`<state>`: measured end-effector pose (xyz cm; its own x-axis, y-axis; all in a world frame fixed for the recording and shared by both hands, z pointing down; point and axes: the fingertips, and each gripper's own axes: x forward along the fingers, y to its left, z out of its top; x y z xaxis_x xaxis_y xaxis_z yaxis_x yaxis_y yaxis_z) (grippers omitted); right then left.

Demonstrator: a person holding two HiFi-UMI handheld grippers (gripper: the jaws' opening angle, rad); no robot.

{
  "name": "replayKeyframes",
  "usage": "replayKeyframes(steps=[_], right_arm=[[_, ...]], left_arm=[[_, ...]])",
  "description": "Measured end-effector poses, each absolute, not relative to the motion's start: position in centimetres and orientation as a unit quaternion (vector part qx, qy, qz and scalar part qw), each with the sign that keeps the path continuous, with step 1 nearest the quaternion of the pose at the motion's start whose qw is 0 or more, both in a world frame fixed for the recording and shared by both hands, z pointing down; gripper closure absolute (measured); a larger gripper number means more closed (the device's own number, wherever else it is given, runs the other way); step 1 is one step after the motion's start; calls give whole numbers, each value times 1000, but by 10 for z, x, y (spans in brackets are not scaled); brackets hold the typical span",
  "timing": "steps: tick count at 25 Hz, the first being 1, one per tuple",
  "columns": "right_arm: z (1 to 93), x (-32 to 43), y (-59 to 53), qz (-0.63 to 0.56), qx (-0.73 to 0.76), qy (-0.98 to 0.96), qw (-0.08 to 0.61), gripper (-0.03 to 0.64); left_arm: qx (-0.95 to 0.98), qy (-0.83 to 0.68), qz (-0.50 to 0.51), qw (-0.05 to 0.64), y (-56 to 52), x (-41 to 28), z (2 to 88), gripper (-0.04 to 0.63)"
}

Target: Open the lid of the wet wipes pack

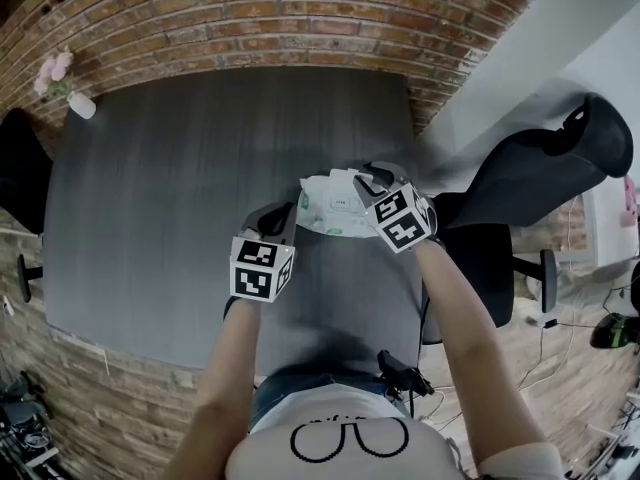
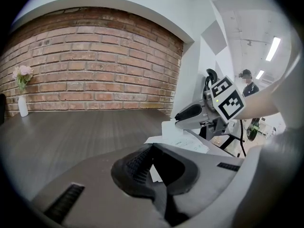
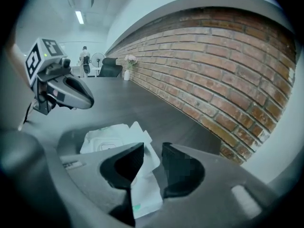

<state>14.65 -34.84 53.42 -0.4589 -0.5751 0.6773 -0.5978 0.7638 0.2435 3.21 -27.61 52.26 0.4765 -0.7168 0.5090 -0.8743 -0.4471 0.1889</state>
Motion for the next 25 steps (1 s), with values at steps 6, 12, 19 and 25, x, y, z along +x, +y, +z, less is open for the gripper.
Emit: replayKeyframes(steps=[6,12,19,25], right_arm=[[561,151,-362,26,358,-836,416,402],[570,153,-366,39,365,-830,419,385],[553,160,-360,61,402,-825,393,373],[513,174,-336,61,430,-826,360,373]], left_arm=[[828,-489,176,210,-276,23,516,597],[826,-495,175,207,-271,16,510,597],[830,-496,163,195,-260,18,497,597],[842,-493,141,168,-249,22,468,597]])
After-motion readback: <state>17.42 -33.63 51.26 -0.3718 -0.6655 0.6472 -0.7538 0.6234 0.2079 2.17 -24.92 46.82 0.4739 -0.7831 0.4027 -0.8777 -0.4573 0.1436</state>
